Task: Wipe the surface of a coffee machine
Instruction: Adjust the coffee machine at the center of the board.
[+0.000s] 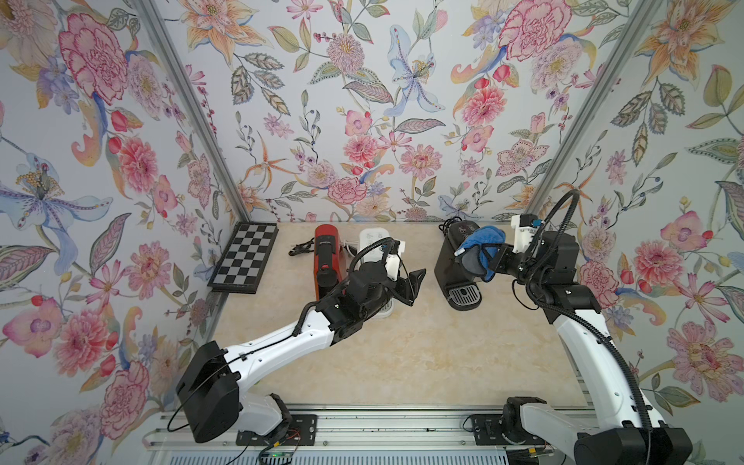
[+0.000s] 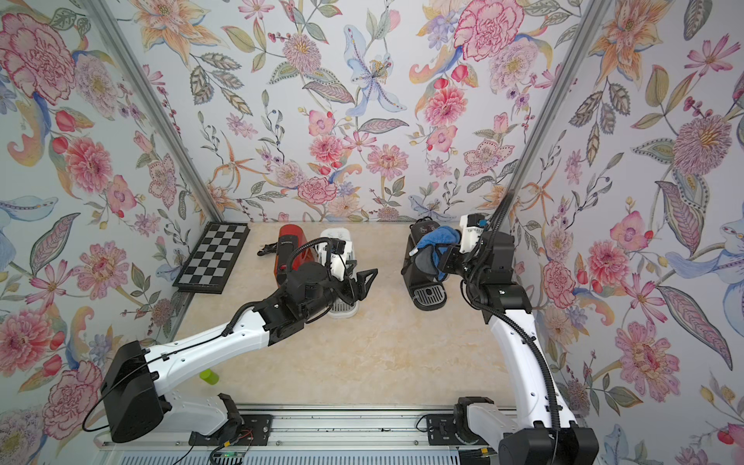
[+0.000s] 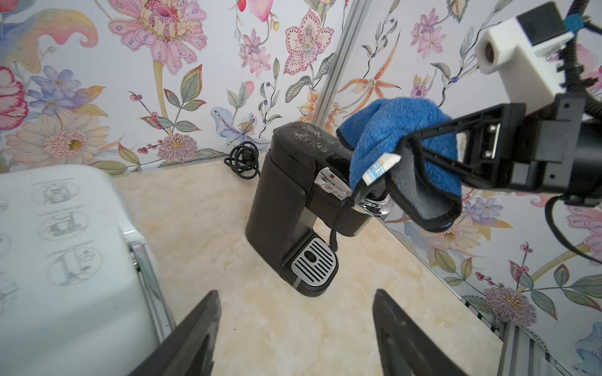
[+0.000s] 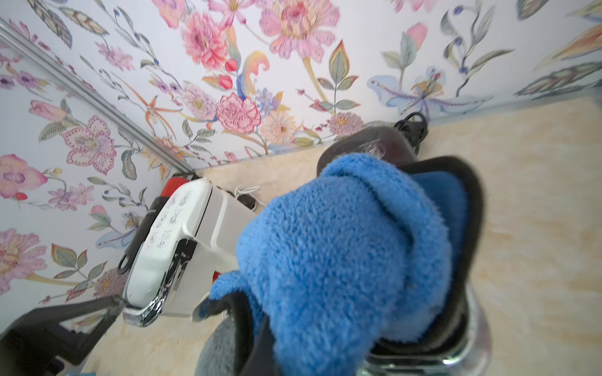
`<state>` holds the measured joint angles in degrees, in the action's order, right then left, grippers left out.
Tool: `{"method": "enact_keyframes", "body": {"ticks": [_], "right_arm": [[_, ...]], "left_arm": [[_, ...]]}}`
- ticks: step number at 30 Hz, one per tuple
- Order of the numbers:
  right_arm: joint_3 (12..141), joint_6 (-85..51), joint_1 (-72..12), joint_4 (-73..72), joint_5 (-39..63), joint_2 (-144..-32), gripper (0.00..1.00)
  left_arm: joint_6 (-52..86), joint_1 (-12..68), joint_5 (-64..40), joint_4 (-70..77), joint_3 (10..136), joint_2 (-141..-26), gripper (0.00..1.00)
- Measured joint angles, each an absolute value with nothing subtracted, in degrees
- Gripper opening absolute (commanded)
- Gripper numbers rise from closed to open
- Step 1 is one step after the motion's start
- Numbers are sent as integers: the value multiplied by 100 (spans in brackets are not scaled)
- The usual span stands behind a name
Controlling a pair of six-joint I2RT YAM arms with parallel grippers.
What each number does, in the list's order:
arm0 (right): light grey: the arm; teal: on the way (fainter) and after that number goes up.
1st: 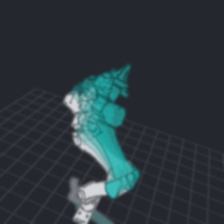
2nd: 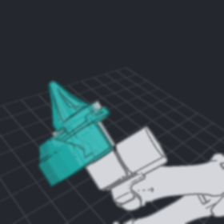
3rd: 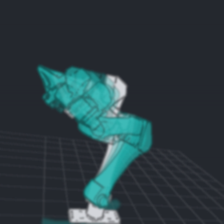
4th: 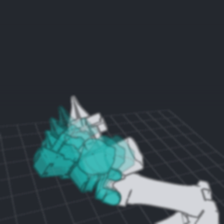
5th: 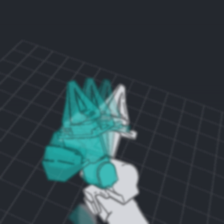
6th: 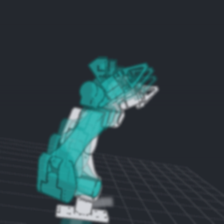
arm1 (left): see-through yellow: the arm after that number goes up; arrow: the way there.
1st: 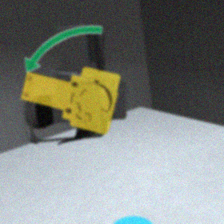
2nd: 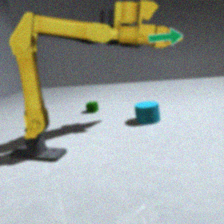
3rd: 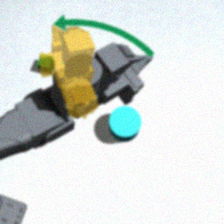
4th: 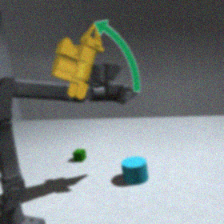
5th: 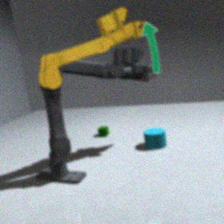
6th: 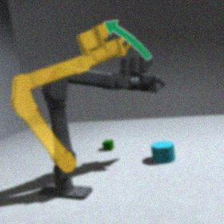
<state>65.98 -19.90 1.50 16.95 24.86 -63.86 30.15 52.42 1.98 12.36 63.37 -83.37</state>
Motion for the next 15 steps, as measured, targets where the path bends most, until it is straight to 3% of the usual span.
{"method": "enact_keyframes", "body": {"ticks": [7,15], "right_arm": [[7150,-2056,1194,1632,2508,-6740,0],[7179,-2145,1522,1337,1852,-7990,1]], "left_arm": [[2974,5470,193,1229,7299,-9518,74],[2987,5476,257,683,8683,-10812,76]]}}
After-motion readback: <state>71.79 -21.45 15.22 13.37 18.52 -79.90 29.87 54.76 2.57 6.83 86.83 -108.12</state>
